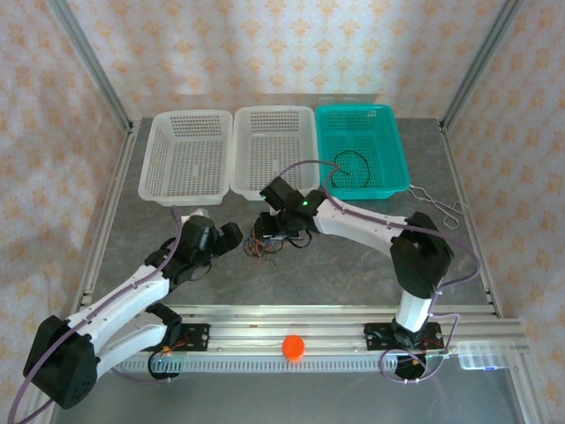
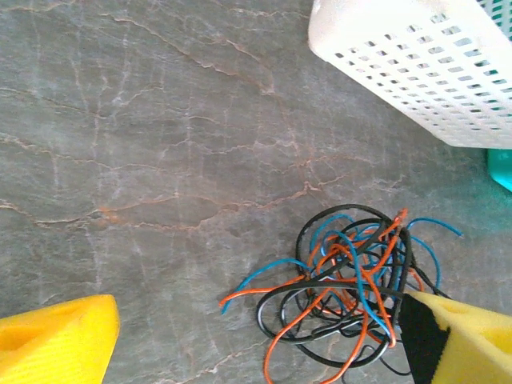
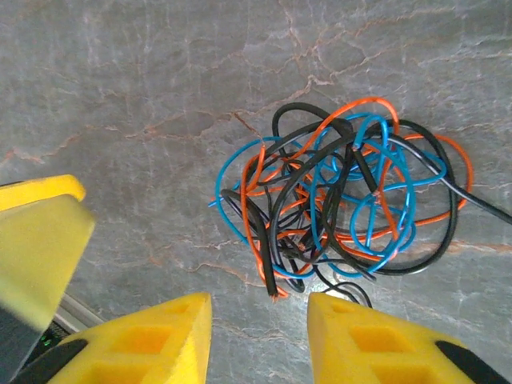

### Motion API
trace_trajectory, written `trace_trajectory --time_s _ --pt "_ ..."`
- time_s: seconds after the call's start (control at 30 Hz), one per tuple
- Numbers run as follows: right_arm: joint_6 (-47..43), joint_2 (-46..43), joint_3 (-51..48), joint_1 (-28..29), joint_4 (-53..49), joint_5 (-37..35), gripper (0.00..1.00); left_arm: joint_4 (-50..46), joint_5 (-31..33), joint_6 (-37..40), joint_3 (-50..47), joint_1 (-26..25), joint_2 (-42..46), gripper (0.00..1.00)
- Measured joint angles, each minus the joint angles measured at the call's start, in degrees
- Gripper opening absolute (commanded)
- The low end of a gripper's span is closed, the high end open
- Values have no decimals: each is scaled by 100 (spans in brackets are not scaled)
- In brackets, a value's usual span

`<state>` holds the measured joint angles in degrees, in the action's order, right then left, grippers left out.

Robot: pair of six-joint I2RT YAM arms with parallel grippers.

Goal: Untangle the cables

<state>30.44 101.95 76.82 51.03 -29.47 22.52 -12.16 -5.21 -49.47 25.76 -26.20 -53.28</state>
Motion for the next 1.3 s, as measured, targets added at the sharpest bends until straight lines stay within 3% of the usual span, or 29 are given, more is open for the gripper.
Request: trace_trajectory --time_s 0.47,0.8,1.3 --pt "55 404 201 33 2 31 25 50 -37 4 0 0 -48 92" --pt "105 433 205 33 111 17 0 149 -37 221 2 0 -289 99" --pt "127 -734 -267 33 616 -575 0 828 -39 601 0 -4 -332 99"
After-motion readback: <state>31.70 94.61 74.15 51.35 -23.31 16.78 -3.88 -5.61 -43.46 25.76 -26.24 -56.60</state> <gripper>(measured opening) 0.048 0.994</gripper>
